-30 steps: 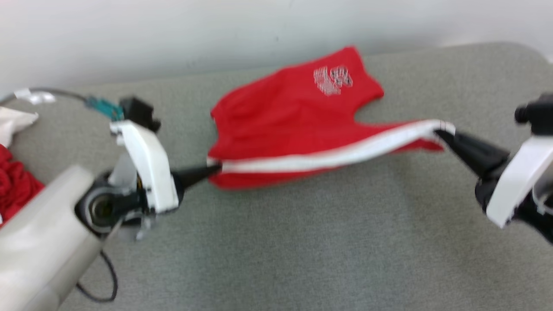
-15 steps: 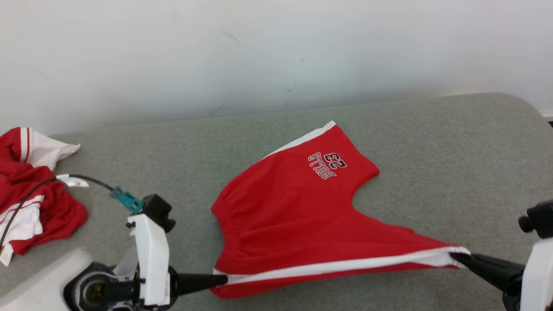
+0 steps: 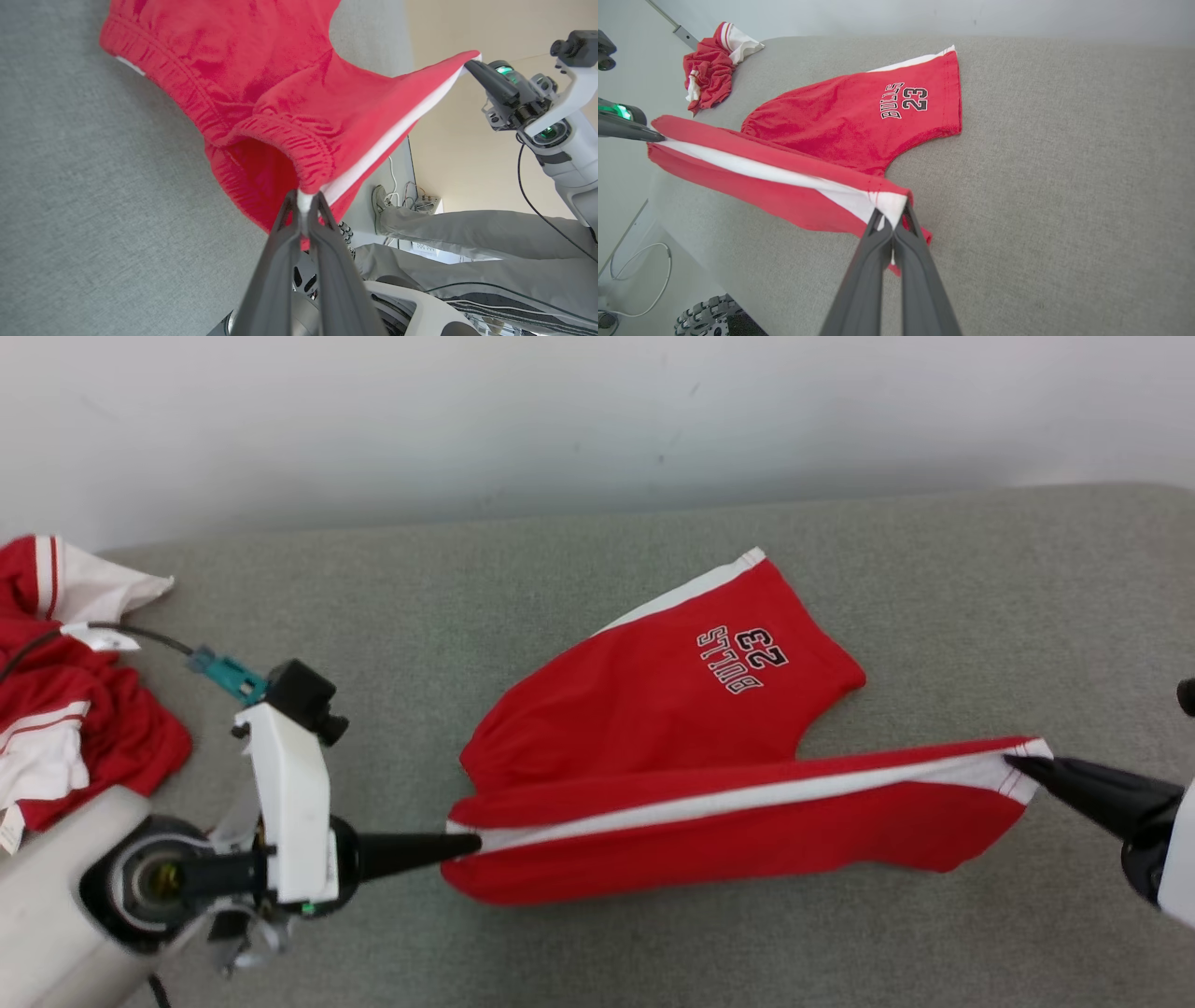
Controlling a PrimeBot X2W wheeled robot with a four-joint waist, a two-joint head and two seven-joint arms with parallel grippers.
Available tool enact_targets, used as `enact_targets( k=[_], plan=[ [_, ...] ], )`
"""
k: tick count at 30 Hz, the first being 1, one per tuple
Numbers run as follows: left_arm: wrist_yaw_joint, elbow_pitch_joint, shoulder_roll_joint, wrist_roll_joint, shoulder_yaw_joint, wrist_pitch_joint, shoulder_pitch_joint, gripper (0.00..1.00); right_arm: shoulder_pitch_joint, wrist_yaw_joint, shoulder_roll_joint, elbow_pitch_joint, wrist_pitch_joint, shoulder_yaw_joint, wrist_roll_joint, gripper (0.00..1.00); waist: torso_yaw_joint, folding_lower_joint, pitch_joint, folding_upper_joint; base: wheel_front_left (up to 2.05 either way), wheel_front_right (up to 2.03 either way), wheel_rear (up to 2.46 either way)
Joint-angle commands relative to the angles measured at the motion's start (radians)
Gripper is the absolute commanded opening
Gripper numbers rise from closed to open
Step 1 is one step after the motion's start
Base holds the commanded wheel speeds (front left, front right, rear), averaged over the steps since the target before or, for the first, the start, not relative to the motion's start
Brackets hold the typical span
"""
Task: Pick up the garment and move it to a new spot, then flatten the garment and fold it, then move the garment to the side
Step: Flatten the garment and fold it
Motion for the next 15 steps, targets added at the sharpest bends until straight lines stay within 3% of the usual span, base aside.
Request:
enact_targets(
  k=[1,15],
  plan=[
    [0.006,0.012,-0.011,-0.002,0.015,0.012,-0.043,0.00,-0.051,-0.003,0.011,0.025,0.016,-0.021,-0.013,0.00,0.032,0.0001,0.071,0.0000,0.00,0.00,0.00],
    [0.023,0.177,-0.174,0.004,0.054,0.137,-0.357,0.00,-0.416,-0.003,0.139,0.255,0.252,-0.099,-0.008,0.00,0.153,0.0001,0.350,0.0000,0.00,0.00,0.00]
  ],
)
